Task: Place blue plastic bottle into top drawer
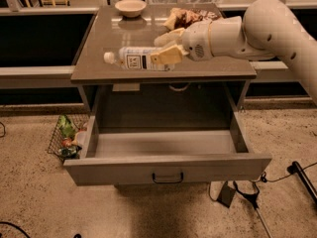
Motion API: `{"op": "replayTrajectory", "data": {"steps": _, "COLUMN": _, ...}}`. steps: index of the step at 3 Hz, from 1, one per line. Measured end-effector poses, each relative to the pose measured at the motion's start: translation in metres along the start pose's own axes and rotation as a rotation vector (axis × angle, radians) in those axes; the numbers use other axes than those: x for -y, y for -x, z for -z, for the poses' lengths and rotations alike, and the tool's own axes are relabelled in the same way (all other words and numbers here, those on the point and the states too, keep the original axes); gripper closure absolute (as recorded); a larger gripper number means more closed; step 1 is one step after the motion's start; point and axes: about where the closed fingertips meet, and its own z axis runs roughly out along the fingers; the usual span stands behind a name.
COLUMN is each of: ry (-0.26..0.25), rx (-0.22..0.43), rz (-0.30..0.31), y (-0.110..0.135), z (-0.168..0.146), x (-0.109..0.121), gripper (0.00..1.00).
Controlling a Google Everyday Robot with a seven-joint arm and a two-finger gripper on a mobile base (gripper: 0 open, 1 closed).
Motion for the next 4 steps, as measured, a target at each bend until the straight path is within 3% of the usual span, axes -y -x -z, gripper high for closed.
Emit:
{"op": "replayTrajectory", "data": {"steps": 1, "ry": 0.025, "rx": 0.002, "rz": 0.003, "y": -0.002, "z": -0.005, "x": -0.008, "gripper": 1.00}}
{"op": "replayTrajectory", "data": {"steps": 2, "ry": 0.032, "rx": 0.025, "rz": -0.013, "y": -0.013, "z": 0.001, "x": -0.033, "gripper": 1.00}}
{"op": "replayTrajectory", "data": {"steps": 4, "ry": -0.009, "rx": -0.019, "rz": -0.126, "y": -0.086, "z": 0.018, "x": -0.086, "gripper": 1.00}}
